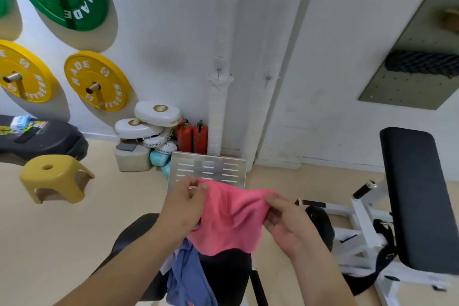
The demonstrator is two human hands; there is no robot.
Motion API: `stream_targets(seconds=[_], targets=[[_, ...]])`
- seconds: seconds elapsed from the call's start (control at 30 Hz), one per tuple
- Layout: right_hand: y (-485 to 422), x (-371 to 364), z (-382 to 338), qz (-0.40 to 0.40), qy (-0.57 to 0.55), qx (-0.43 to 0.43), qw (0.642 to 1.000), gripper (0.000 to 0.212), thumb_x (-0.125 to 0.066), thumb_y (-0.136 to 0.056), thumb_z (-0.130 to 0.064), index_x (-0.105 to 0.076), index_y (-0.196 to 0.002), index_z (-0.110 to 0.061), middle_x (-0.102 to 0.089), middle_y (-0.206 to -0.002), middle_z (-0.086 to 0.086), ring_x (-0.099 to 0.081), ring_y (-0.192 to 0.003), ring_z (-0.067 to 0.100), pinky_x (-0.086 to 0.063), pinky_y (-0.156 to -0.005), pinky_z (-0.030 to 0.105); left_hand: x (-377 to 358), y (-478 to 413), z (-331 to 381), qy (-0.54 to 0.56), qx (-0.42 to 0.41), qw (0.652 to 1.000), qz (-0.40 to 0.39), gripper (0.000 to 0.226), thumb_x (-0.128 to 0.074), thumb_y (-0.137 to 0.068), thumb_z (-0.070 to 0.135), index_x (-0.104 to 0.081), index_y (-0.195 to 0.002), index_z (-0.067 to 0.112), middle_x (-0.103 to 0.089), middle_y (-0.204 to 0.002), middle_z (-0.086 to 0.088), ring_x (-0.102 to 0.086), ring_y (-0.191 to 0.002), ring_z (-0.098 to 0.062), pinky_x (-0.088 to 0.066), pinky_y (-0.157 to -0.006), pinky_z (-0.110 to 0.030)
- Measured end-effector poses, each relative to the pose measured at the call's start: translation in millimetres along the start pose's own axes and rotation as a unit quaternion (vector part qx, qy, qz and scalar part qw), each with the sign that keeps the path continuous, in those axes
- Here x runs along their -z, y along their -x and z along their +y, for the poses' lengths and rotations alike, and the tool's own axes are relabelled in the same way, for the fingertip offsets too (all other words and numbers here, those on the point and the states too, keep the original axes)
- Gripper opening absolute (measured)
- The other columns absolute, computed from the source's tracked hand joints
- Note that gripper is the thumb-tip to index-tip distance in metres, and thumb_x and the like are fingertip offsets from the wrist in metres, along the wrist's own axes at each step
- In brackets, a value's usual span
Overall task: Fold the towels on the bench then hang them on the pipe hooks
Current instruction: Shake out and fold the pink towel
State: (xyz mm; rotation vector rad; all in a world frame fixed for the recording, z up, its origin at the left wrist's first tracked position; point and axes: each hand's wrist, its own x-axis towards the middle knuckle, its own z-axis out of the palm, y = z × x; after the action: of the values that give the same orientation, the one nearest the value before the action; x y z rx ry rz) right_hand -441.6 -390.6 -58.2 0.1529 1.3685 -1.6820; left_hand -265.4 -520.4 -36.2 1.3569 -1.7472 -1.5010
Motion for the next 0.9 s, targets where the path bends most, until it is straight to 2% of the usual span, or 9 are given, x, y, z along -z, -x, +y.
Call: stream_targets(seconds=[0.1, 0.23, 0.3, 0.4, 0.47, 0.53, 0.63, 0.73, 0.9], targets=[[27.1, -14.7, 9.2, -0.028, 0.06, 0.055, 0.996, 0.016, -0.066, -0.092, 0.002, -0.069, -0.108, 0.0, -0.074, -0.084, 0.016, -0.069, -0.073, 0.024, -0.058, -0.072, 0.037, -24.8, 21.3, 2.1, -0.014, -0.053, 0.997, -0.049, 0.01, -0.059, -0.1, 0.029, -0.069, -0.099, 0.028, -0.074, -0.075, 0.003, -0.072, -0.069, -0.015, -0.064, -0.068, -0.039], [48.5, -23.9, 17.4, -0.013, 0.162, 0.183, 0.97, 0.004, -0.074, -0.09, -0.004, -0.074, -0.089, -0.008, -0.078, -0.082, 0.01, -0.074, -0.078, 0.021, -0.061, -0.083, 0.047, -50.3, 50.2, 5.8, 0.017, -0.119, 0.99, -0.074, 0.02, -0.061, -0.099, 0.013, -0.077, -0.099, 0.026, -0.078, -0.086, 0.014, -0.07, -0.082, 0.003, -0.051, -0.071, -0.009], [54.4, -18.4, 16.8, -0.001, 0.204, 0.225, 0.953, 0.007, -0.077, -0.088, -0.009, -0.077, -0.086, -0.016, -0.079, -0.081, 0.005, -0.075, -0.082, 0.022, -0.061, -0.087, 0.051, -54.7, 54.9, 2.6, 0.024, -0.128, 0.99, -0.057, 0.02, -0.062, -0.099, 0.015, -0.078, -0.099, 0.028, -0.078, -0.088, 0.014, -0.071, -0.084, 0.001, -0.053, -0.073, -0.013], [59.9, -5.5, 13.7, 0.035, 0.228, 0.26, 0.938, 0.012, -0.078, -0.087, -0.011, -0.078, -0.085, -0.022, -0.078, -0.082, 0.003, -0.074, -0.085, 0.027, -0.06, -0.086, 0.055, -53.7, 56.1, -1.5, 0.059, -0.089, 0.994, -0.036, 0.016, -0.063, -0.1, 0.021, -0.078, -0.098, 0.028, -0.079, -0.087, 0.009, -0.075, -0.087, -0.013, -0.063, -0.08, -0.034], [64.7, 0.1, 12.1, 0.031, 0.231, 0.265, 0.936, 0.014, -0.079, -0.086, -0.01, -0.079, -0.083, -0.023, -0.078, -0.082, 0.003, -0.074, -0.083, 0.024, -0.062, -0.085, 0.052, -56.4, 59.5, 0.6, 0.076, -0.077, 0.993, -0.036, 0.017, -0.063, -0.1, 0.02, -0.078, -0.097, 0.028, -0.08, -0.085, 0.004, -0.076, -0.085, -0.021, -0.064, -0.077, -0.042], [70.4, 2.8, 11.7, 0.004, 0.23, 0.251, 0.94, 0.017, -0.078, -0.087, -0.011, -0.081, -0.081, -0.026, -0.079, -0.081, 0.004, -0.075, -0.081, 0.02, -0.063, -0.08, 0.043, -63.1, 67.3, 6.9, 0.078, -0.087, 0.991, -0.064, 0.021, -0.061, -0.101, 0.016, -0.079, -0.096, 0.026, -0.08, -0.084, 0.003, -0.076, -0.082, -0.02, -0.064, -0.072, -0.035], [76.3, 8.4, 9.2, -0.003, 0.21, 0.247, 0.946, 0.018, -0.074, -0.09, -0.006, -0.081, -0.082, -0.02, -0.079, -0.078, 0.006, -0.075, -0.074, 0.014, -0.063, -0.072, 0.032, -73.8, 73.2, 10.4, 0.048, -0.129, 0.986, -0.091, 0.027, -0.057, -0.102, 0.012, -0.08, -0.099, 0.028, -0.079, -0.086, 0.006, -0.075, -0.083, -0.013, -0.062, -0.075, -0.029], [76.4, 17.7, 6.2, 0.006, 0.206, 0.255, 0.945, 0.011, -0.075, -0.09, -0.007, -0.081, -0.086, -0.016, -0.079, -0.08, 0.006, -0.076, -0.078, 0.018, -0.065, -0.08, 0.041, -78.6, 76.8, 9.9, 0.023, -0.158, 0.981, -0.112, 0.029, -0.057, -0.102, 0.012, -0.08, -0.103, 0.028, -0.08, -0.087, 0.008, -0.075, -0.084, -0.01, -0.06, -0.075, -0.024], [79.0, 18.6, 12.6, -0.02, 0.219, 0.249, 0.943, 0.027, -0.064, -0.096, -0.006, -0.082, -0.081, -0.018, -0.079, -0.084, 0.01, -0.075, -0.084, 0.02, -0.061, -0.09, 0.05, -80.9, 80.2, 13.7, 0.023, -0.175, 0.977, -0.117, 0.03, -0.062, -0.098, 0.01, -0.078, -0.104, 0.034, -0.079, -0.094, 0.016, -0.073, -0.093, 0.001, -0.055, -0.08, -0.015]])
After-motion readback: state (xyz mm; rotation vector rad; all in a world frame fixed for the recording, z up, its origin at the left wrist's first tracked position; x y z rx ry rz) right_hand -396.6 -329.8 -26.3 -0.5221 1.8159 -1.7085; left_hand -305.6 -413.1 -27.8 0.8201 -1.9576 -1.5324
